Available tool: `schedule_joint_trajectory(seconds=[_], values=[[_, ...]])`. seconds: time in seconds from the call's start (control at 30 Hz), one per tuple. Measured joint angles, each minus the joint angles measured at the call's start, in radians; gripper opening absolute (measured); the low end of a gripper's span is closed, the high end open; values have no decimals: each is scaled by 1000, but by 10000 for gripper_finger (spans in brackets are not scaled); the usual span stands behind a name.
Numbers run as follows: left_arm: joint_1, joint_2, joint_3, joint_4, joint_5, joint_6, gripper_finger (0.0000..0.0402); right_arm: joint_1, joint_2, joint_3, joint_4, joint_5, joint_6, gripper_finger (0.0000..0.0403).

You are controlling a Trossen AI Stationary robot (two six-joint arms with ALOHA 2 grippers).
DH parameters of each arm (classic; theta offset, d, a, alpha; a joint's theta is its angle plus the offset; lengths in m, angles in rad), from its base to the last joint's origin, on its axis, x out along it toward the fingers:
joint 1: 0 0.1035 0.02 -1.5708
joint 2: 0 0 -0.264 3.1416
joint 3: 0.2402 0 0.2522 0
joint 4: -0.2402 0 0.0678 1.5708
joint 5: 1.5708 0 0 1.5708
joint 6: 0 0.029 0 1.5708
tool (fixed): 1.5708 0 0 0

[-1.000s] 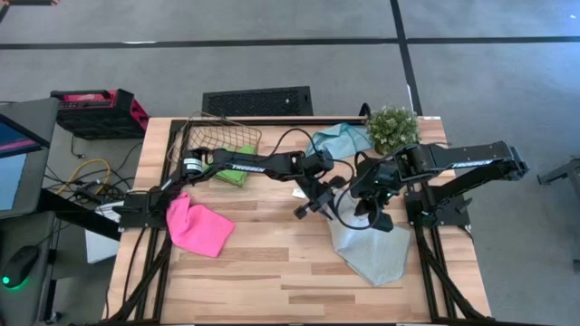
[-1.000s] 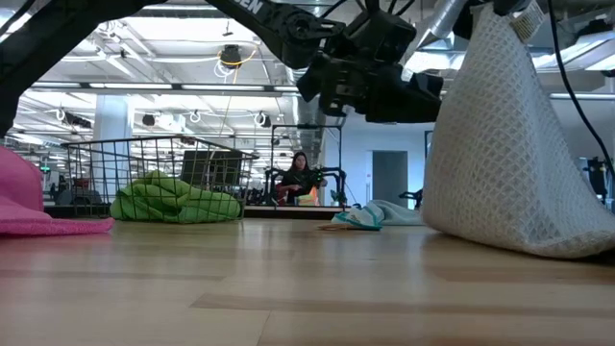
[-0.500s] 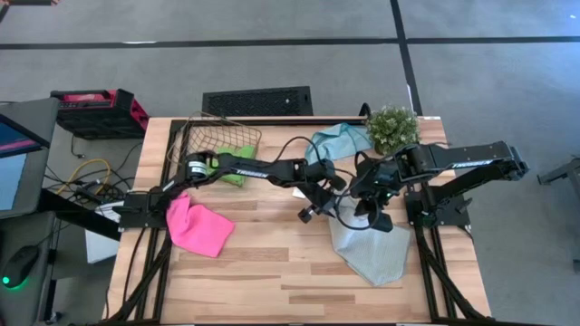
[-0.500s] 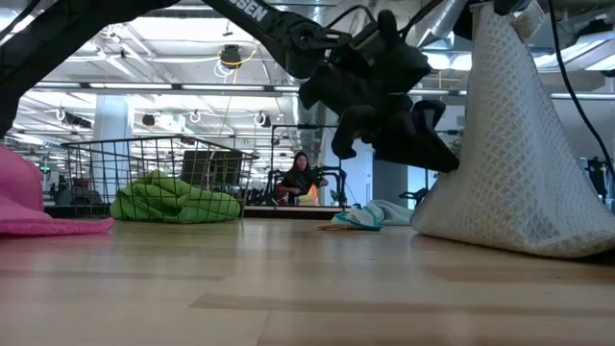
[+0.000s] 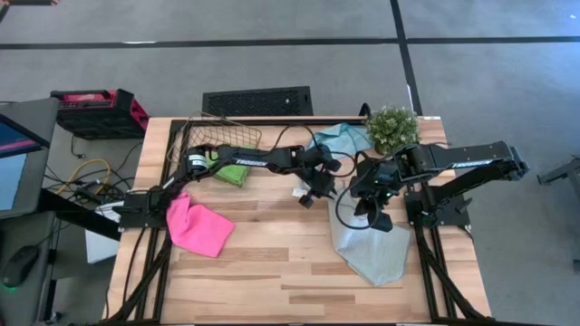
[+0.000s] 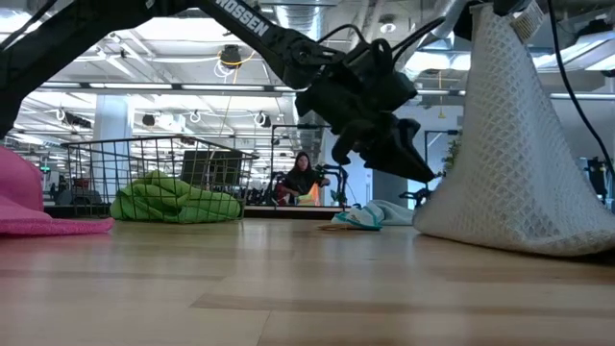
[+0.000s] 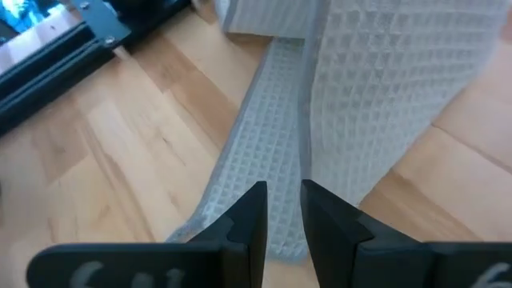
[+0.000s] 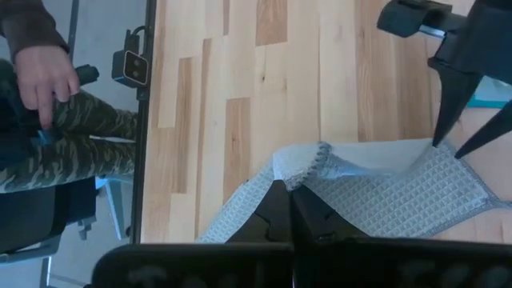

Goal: Fold microfiber towels
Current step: Fold the gray microfiber cloth

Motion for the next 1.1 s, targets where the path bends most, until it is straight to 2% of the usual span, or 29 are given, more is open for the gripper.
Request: schedule_joint_trajectory(seconds=[0.17, 0.3, 0.53, 0.97, 1.1], values=[[-5, 0, 0, -1, 53, 23, 70, 0, 0, 0, 0, 0, -1, 1], [-16, 20, -1, 23, 57, 21, 70, 0, 0, 0, 0, 0, -1, 1], [-20, 68, 0, 67, 9, 6, 70, 0, 0, 0, -4, 0, -1, 1], [-22, 90, 0, -37, 54, 42, 70, 0, 0, 0, -8, 0, -1, 2], [-29, 90, 0, -40, 15, -1, 37, 0, 0, 0, -8, 0, 0, 2]])
